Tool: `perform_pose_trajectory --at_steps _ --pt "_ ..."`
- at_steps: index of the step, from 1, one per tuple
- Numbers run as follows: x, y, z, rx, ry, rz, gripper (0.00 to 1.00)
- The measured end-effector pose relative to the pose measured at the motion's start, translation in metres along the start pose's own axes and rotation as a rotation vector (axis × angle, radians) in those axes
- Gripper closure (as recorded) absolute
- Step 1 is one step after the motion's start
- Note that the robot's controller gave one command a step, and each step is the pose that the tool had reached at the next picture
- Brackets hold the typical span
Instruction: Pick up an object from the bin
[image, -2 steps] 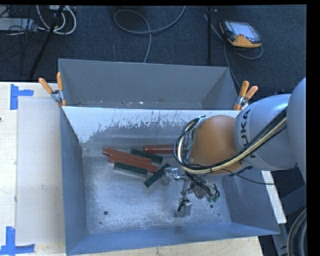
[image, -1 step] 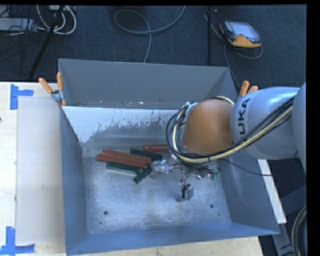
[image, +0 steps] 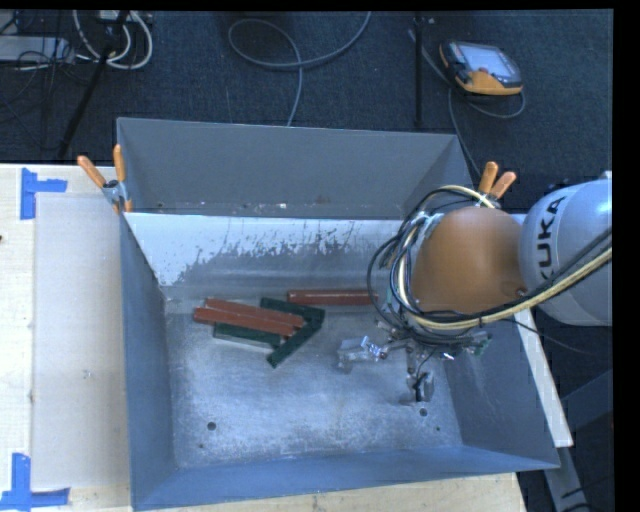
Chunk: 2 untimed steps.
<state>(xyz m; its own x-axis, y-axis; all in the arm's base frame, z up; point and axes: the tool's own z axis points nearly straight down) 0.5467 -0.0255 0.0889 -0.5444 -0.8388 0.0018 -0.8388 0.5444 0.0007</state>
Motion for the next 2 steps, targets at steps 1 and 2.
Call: perform_pose_trajectory --at_steps 1,2 --pt "0.008 0.016 0.020 -0.003 -0.001 -0.458 0.00" --pt "-0.039 0.020 0.002 -0.001 -0.005 -1.159 0.00"
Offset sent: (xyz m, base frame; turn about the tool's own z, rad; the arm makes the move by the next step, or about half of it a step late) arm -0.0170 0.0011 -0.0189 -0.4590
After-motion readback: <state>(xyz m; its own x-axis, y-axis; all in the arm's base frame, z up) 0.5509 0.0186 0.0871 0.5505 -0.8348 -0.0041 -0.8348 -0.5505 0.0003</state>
